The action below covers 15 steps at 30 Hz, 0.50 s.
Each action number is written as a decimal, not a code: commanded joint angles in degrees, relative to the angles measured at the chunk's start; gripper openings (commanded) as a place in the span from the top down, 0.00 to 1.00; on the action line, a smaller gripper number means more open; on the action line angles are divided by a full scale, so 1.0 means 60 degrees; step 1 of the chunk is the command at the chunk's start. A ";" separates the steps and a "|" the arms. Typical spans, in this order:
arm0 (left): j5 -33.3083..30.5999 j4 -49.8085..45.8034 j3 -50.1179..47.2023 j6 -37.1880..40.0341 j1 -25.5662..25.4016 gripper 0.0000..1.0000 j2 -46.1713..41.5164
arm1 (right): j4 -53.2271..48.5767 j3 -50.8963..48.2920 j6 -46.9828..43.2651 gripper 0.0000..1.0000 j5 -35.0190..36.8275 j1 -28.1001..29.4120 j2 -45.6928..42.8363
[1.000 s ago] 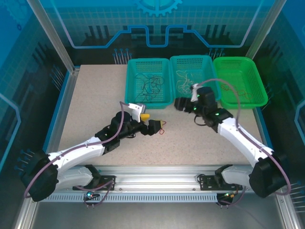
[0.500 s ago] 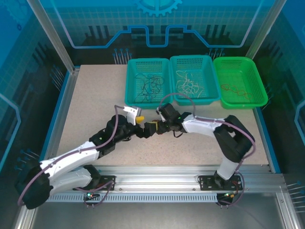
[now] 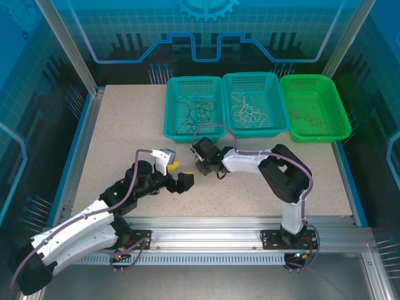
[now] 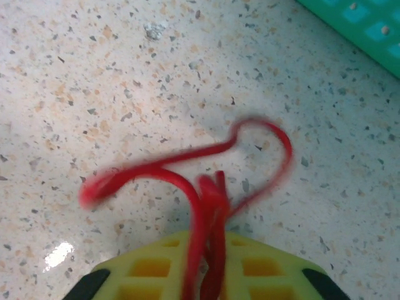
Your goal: Untangle the cables
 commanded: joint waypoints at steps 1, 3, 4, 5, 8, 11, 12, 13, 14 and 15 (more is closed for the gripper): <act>0.0540 -0.0423 -0.0122 0.0263 -0.0041 0.01 -0.0241 | -0.0343 -0.0486 0.0051 0.94 0.0122 -0.0001 -0.0354; 0.0379 -0.0458 -0.0129 0.0129 -0.0047 0.01 -0.0254 | -0.0080 -0.0822 0.0088 0.99 -0.0219 0.0003 -0.0853; 0.0285 -0.0439 -0.0129 0.0008 -0.0039 0.01 -0.0247 | 0.0139 -0.1040 0.0075 1.00 -0.0438 -0.0001 -0.1163; 0.0123 -0.0386 -0.0112 -0.0177 -0.0040 0.01 -0.0236 | 0.0482 -0.1360 0.0018 1.00 -0.0704 -0.0009 -0.1532; -0.0053 -0.0094 -0.0024 -0.0617 -0.0043 0.01 -0.0210 | 0.1476 -0.2226 -0.0041 1.00 -0.1508 -0.0037 -0.2614; 0.0327 0.0569 0.0110 -0.0792 -0.0033 0.01 -0.0096 | 0.2266 -0.2966 0.0047 1.00 -0.2453 -0.0109 -0.3551; 0.0398 0.0741 0.0212 -0.0792 -0.0031 0.01 0.0002 | 0.2435 -0.3077 0.0154 1.00 -0.2601 -0.0136 -0.3807; 0.0409 0.0813 0.0338 -0.0779 -0.0024 0.01 0.0112 | 0.2505 -0.3121 0.0260 1.00 -0.2655 -0.0175 -0.4006; 0.0422 0.0847 0.0485 -0.0747 -0.0032 0.01 0.0261 | 0.2498 -0.3135 0.0430 1.00 -0.2646 -0.0254 -0.4213; 0.0484 0.0913 0.0635 -0.0694 -0.0034 0.01 0.0407 | 0.2454 -0.3137 0.0616 1.00 -0.2628 -0.0384 -0.4428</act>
